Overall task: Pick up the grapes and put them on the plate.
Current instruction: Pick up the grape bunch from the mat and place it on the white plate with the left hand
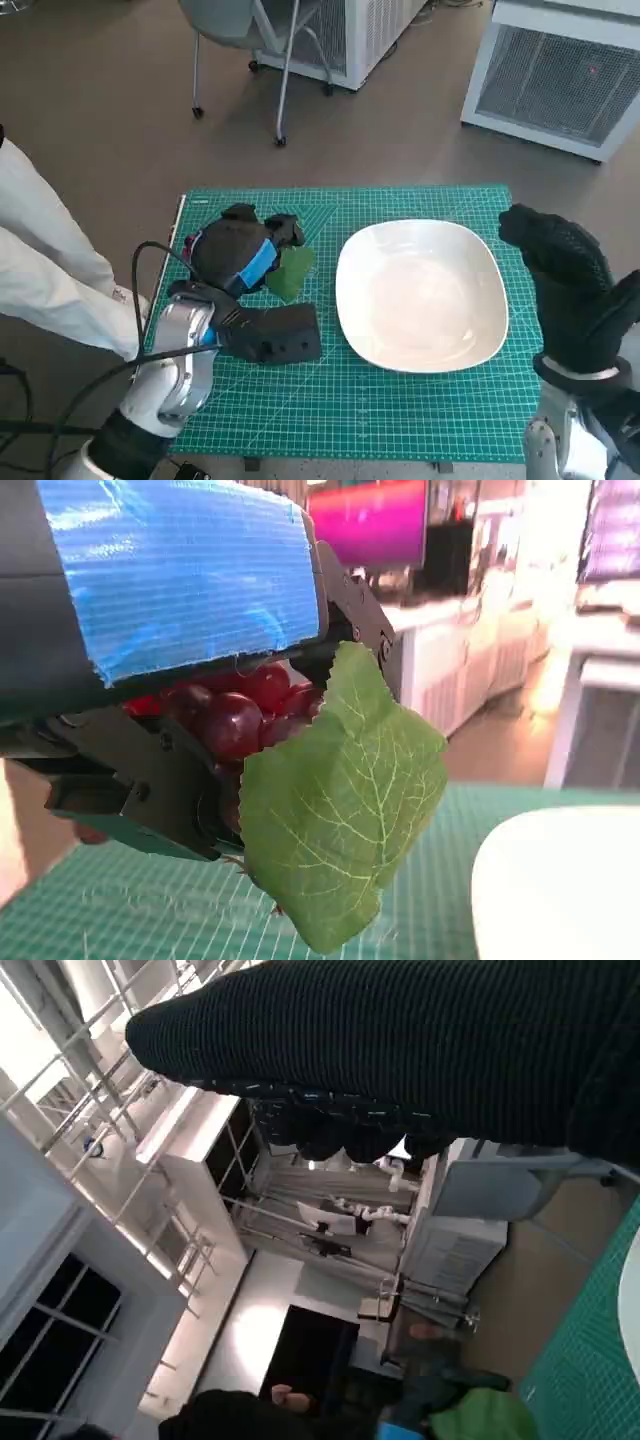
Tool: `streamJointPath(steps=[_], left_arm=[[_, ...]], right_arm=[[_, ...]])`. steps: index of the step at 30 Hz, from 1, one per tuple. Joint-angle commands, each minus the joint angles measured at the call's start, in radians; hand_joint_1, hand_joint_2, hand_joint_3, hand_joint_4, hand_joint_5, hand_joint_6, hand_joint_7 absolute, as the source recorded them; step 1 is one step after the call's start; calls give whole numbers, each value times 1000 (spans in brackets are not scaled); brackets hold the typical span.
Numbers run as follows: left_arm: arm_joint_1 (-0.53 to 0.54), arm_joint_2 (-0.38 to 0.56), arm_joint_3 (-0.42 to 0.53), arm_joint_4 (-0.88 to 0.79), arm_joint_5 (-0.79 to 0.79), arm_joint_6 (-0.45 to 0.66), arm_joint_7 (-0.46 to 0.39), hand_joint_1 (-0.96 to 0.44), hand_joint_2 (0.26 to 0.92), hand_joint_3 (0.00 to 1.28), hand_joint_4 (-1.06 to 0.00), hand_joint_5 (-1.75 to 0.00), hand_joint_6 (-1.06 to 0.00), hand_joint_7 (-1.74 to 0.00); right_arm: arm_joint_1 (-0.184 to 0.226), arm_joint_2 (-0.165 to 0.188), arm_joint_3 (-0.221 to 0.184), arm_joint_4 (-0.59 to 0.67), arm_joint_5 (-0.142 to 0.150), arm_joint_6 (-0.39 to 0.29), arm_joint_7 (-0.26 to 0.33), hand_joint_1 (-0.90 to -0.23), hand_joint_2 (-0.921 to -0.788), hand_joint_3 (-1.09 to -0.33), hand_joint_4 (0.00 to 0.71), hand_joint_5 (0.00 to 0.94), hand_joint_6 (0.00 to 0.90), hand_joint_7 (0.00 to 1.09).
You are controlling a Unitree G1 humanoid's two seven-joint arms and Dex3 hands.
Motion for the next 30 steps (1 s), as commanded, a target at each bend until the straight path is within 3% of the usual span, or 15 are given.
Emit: streamJointPath(steps=[1,5,11,24,30], left_arm=[[61,-2,66,-167,-6,-10,15,3,897,57,-735,-1185,-730,-985],[82,-12,91,-213,-13,-28,15,2,903,34,-779,-1061,-694,-1100],[87,-26,103,-233,-14,-54,4,2,905,27,-792,-1023,-684,-1134],[39,-115,44,-234,6,-72,-7,2,901,14,-831,-1087,-707,-1002],[-14,-159,2,-206,32,-89,-14,3,896,24,-796,-1141,-744,-950]], right_arm=[[8,4,5,8,5,11,6,-446,-921,-543,693,4,361,631],[7,3,3,11,7,10,9,-445,-921,-545,693,3,361,632],[8,3,2,13,6,8,9,-444,-921,-546,693,3,360,634],[13,3,1,9,1,7,6,-440,-921,-549,693,3,355,641],[15,3,0,7,-3,5,2,-435,-921,-553,692,2,350,649]])
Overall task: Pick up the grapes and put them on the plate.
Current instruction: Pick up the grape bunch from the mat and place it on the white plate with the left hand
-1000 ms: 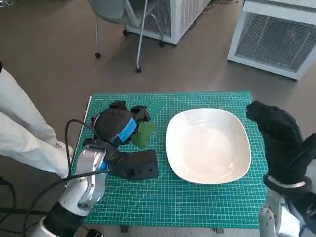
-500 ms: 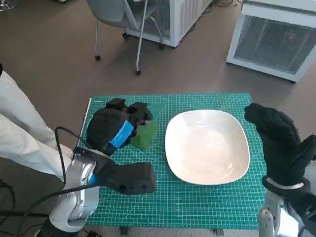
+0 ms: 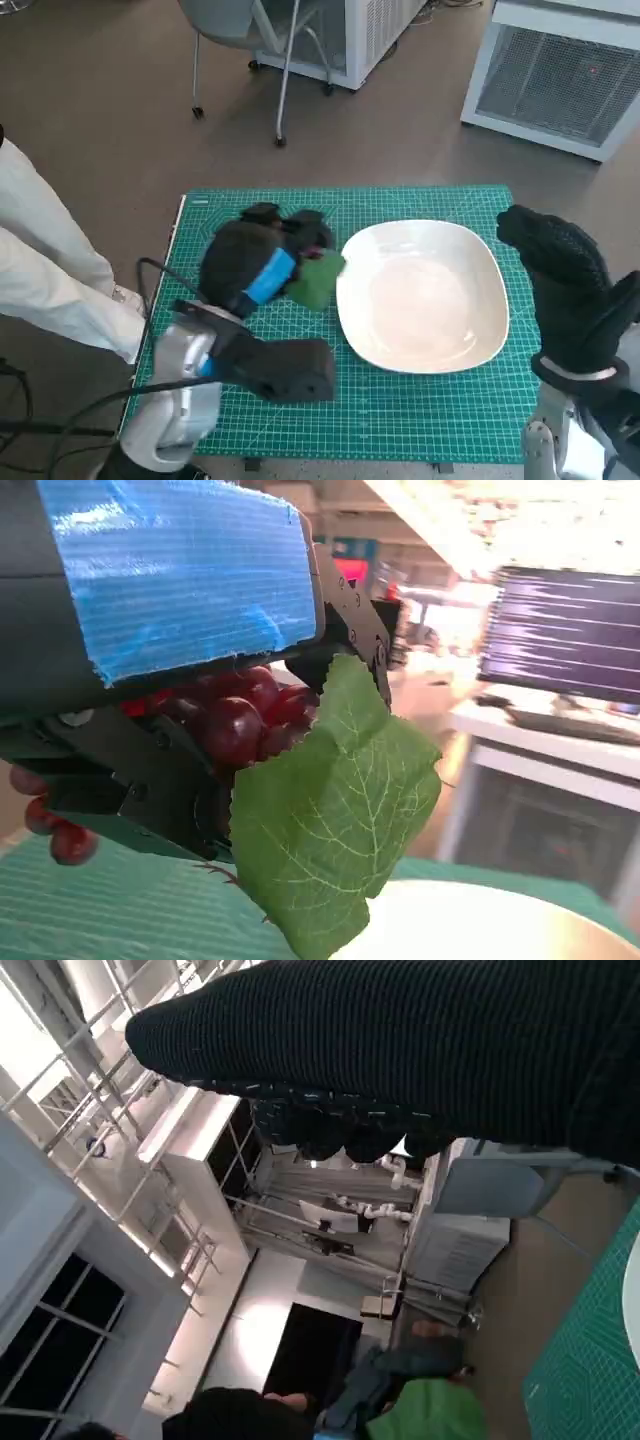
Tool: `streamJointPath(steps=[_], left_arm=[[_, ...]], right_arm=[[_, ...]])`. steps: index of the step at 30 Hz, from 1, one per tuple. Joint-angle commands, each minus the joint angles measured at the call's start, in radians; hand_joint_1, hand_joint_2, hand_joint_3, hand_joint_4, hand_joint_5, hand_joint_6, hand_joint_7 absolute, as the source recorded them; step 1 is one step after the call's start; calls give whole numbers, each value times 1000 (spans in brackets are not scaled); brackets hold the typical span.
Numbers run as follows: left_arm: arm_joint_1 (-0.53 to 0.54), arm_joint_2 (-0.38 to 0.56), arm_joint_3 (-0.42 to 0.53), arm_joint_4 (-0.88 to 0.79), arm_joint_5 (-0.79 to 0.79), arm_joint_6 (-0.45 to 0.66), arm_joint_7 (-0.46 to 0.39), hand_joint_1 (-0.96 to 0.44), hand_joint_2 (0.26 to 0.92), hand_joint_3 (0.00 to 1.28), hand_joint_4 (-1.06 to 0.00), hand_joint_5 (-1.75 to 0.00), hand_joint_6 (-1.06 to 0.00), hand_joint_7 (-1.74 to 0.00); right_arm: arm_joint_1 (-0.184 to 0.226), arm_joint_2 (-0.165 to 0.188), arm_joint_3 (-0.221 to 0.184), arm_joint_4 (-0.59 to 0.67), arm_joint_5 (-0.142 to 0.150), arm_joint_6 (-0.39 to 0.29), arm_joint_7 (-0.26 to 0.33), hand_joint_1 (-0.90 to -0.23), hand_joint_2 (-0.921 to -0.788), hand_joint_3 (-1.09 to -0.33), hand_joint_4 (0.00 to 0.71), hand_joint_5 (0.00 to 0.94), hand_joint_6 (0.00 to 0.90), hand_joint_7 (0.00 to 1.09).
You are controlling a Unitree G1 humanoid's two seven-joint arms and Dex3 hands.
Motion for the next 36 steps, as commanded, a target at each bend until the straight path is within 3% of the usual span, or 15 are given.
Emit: streamJointPath(steps=[1,4,13,19,22,27,36], left_arm=[[-77,-36,-38,16,31,-31,-4,3,894,28,-786,-1131,-747,-971],[-117,-57,-63,45,41,-49,-7,3,891,36,-764,-1099,-752,-1030],[-257,-160,-128,214,37,-81,-8,5,877,73,-747,-1263,-779,-849],[-325,-228,-157,360,30,-107,30,3,883,188,-593,-1301,-607,-1183],[-352,-252,-165,420,26,-117,41,4,830,274,-623,-1321,-614,-1141],[-382,-271,-178,484,35,-124,48,3,879,144,-727,-1237,-610,-1081],[-401,-275,-180,534,27,-140,49,6,919,81,-725,-1259,-597,-1054]], right_arm=[[16,0,1,5,-4,5,-3,-435,-921,-553,692,2,349,650],[20,-1,0,1,-4,6,-4,-434,-921,-554,692,2,347,654],[29,-3,-8,0,-4,6,-7,-438,-921,-553,692,2,343,662],[41,0,-8,-12,-6,8,-13,-443,-921,-550,693,2,344,662],[49,0,-9,-19,-4,11,-16,-442,-921,-550,693,2,345,662],[64,-3,-13,-36,-5,13,-27,-438,-921,-552,692,2,348,665],[80,-6,-20,-52,-13,8,-47,-437,-921,-550,690,1,350,664]])
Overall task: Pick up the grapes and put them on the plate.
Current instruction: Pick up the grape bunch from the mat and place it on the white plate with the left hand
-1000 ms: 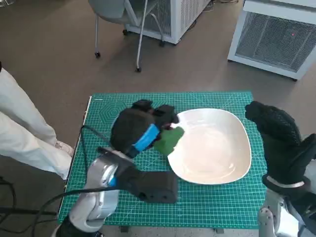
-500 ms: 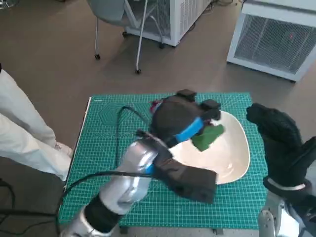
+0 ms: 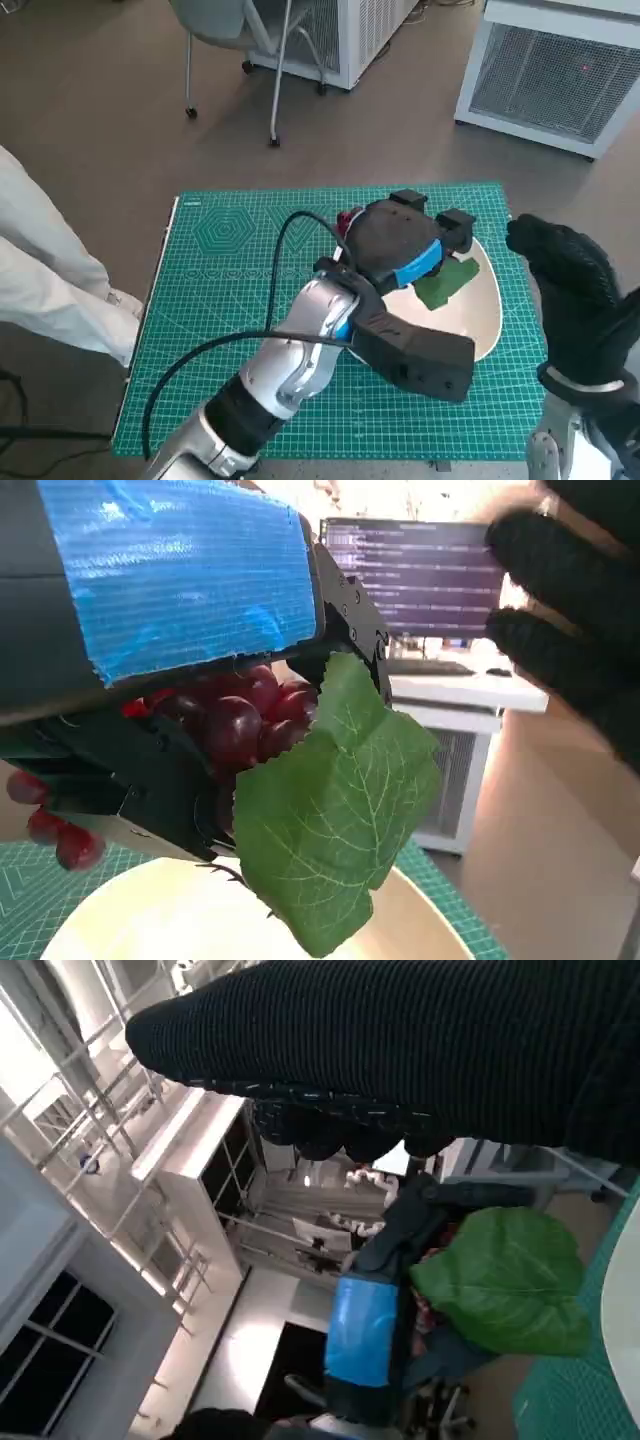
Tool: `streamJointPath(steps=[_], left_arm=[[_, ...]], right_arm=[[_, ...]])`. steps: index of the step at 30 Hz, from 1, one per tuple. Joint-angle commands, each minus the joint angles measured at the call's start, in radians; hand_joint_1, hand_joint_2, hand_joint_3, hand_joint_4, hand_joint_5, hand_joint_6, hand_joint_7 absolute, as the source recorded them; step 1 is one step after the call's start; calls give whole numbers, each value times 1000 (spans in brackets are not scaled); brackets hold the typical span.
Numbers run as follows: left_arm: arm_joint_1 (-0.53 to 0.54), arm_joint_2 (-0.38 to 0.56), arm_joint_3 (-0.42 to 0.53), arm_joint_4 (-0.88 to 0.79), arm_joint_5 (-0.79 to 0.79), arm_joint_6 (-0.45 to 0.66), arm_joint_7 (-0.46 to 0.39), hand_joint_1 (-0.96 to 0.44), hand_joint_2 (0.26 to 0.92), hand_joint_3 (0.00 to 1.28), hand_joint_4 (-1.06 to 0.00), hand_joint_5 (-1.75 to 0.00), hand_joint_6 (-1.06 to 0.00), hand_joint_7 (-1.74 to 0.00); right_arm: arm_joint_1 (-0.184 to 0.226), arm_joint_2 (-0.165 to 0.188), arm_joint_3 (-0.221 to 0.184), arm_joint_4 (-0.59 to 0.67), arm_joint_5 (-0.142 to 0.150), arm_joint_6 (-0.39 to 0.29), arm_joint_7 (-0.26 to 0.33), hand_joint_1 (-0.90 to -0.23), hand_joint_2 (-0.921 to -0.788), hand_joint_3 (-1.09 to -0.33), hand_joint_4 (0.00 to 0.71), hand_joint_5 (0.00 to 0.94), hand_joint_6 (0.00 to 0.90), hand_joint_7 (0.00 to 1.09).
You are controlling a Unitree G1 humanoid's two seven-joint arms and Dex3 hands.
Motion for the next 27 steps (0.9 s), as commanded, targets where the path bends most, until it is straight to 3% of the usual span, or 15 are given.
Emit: streamJointPath(steps=[1,11,16,19,21,23,25,27], left_arm=[[-30,-1,0,20,-8,-16,18,6,919,81,-724,-1262,-598,-1052],[-21,-2,18,51,-63,-53,27,3,920,73,-734,-1241,-596,-1067],[-24,-8,62,99,-190,-96,-57,2,918,70,-731,-1224,-605,-1088],[-36,-10,78,129,-253,-86,-135,63,920,112,-648,-1269,-549,-1028],[-49,-7,75,147,-272,-67,-188,92,899,123,-532,-1064,-458,-693],[-59,-1,62,162,-270,-56,-221,6,866,97,-376,-646,-386,-363],[-66,6,47,176,-259,-58,-232,-111,849,65,-253,-333,-335,-189],[-69,13,35,190,-246,-71,-230,-231,844,44,-179,-155,-291,-89]], right_arm=[[28,-1,-7,2,-10,7,-16,-437,-921,-550,690,1,350,664],[24,10,-1,8,-19,3,-33,-437,-921,-549,689,0,355,657],[21,11,2,11,-25,3,-40,-436,-921,-550,689,0,356,655],[20,11,3,13,-26,1,-39,-435,-921,-551,689,0,357,655],[19,11,3,14,-23,1,-37,-434,-921,-552,689,0,358,656],[18,11,4,16,-20,3,-35,-433,-921,-553,688,0,358,656],[17,11,5,17,-17,6,-34,-433,-921,-553,688,0,358,658],[17,11,6,18,-16,8,-33,-433,-921,-554,688,0,359,659]])
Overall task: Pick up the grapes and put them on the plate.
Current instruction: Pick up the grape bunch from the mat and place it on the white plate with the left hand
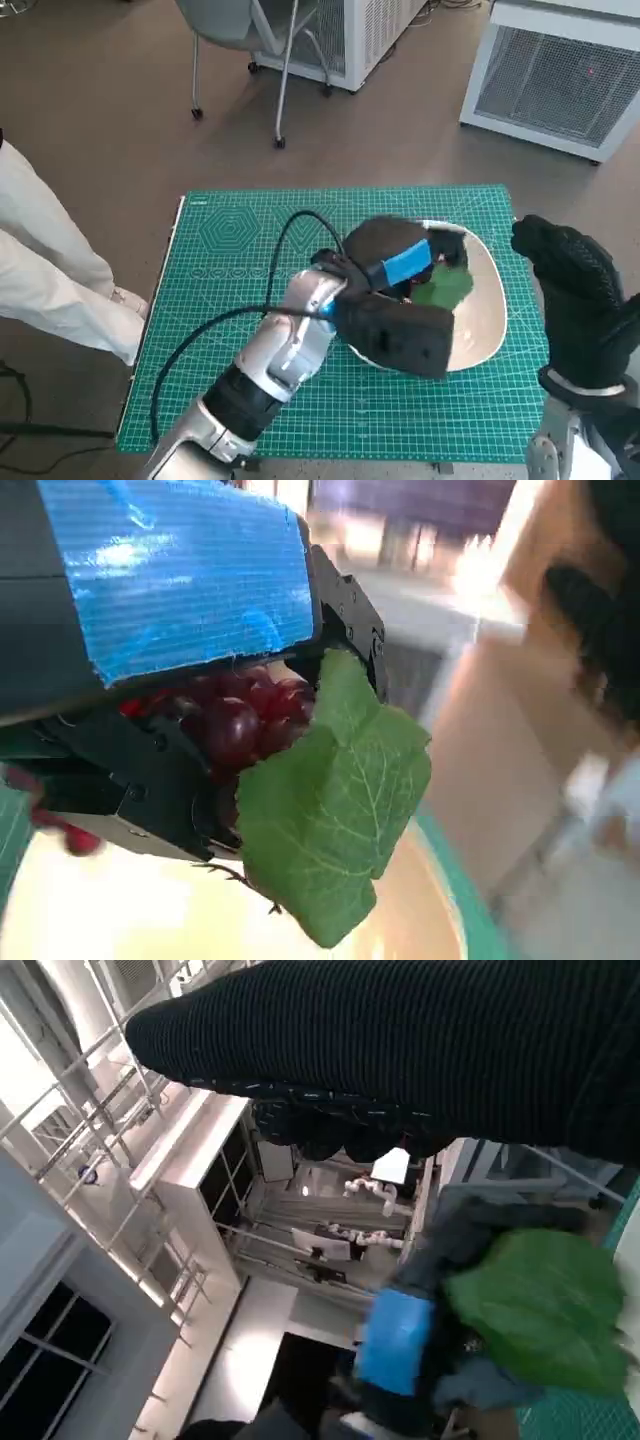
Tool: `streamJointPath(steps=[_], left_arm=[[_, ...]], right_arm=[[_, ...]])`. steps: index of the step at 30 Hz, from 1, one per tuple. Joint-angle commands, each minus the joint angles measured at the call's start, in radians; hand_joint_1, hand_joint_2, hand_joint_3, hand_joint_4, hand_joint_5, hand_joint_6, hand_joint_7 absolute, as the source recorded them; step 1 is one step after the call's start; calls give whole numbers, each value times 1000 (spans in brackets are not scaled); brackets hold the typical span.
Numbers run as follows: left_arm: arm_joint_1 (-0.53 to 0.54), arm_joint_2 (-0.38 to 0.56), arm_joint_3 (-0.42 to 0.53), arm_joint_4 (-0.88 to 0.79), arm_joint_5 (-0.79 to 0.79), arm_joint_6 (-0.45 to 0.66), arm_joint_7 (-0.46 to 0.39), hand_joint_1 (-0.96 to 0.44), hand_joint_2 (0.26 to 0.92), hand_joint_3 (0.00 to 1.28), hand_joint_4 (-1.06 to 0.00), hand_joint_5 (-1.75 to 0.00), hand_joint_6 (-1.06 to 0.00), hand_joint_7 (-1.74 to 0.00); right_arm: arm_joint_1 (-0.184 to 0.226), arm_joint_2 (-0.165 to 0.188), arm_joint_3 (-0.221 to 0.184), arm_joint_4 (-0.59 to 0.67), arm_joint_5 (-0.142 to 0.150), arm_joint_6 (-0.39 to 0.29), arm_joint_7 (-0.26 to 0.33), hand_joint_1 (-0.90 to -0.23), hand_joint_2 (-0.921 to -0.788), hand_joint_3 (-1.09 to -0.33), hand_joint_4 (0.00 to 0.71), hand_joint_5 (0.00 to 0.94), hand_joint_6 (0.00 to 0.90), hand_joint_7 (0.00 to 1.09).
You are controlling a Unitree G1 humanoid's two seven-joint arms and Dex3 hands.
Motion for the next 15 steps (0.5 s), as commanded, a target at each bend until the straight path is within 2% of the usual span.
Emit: streamJointPath(steps=[1,6,15], left_arm=[[-44,14,-26,33,14,-20,-13,-274,844,39,-161,-113,-278,-65],[-45,15,-29,75,8,-46,2,-431,869,28,-99,-17,-230,-9],[-29,23,-22,111,-4,-100,51,-488,892,15,-80,-1,-202,0]], right_arm=[[10,4,2,15,3,12,-1,-433,-921,-554,688,0,359,660],[9,3,6,9,3,18,-1,-432,-921,-555,688,0,358,663],[5,-2,6,12,12,24,8,-434,-921,-555,687,0,355,669]])
